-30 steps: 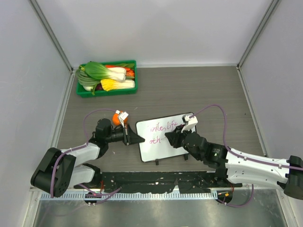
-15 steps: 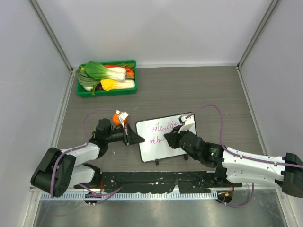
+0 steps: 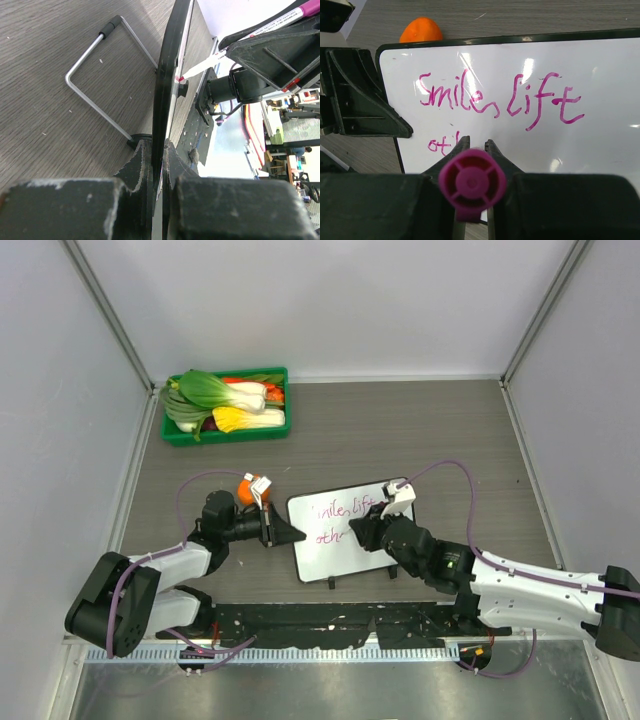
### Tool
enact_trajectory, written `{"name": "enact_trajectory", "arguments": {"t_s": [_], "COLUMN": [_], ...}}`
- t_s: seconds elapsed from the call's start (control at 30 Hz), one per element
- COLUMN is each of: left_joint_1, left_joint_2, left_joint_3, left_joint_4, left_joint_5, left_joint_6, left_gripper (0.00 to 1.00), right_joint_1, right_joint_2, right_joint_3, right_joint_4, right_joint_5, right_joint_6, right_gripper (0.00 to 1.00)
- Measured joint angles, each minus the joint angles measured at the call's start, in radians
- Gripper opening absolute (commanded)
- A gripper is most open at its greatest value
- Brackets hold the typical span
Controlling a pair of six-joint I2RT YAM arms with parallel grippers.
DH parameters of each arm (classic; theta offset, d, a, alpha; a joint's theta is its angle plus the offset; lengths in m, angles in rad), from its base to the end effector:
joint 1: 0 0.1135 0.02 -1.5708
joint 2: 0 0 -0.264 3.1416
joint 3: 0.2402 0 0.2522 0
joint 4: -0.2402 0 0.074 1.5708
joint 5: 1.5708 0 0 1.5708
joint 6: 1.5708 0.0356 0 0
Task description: Write a sentence on the whiteboard
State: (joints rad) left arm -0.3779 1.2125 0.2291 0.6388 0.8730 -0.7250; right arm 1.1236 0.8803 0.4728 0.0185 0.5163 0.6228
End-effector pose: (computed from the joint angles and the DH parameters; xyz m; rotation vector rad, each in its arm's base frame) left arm 0.1798 -0.1007 0.1574 0.3019 2.0881 -1.5354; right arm 0.1013 0.1706 0.2352 -0.1474 1.9592 0.6665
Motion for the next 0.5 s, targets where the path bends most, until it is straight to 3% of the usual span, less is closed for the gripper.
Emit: {"name": "enact_trajectory", "arguments": {"t_s": [0.5], "left_joint_1": [0.000], "left_joint_2": [0.000], "left_joint_3": [0.000], "left_joint_4": [-0.001], "left_joint_5": [-0.001], "left_joint_6": [0.000], "left_gripper": [0.00], "right_joint_1": [-0.018], "right_joint_2": [0.017], "right_joint_3": [0.027], "right_joint_4": [-0.009], "right_joint_5": [-0.004], "right_joint_6": [-0.027], "right_gripper": [0.01]}}
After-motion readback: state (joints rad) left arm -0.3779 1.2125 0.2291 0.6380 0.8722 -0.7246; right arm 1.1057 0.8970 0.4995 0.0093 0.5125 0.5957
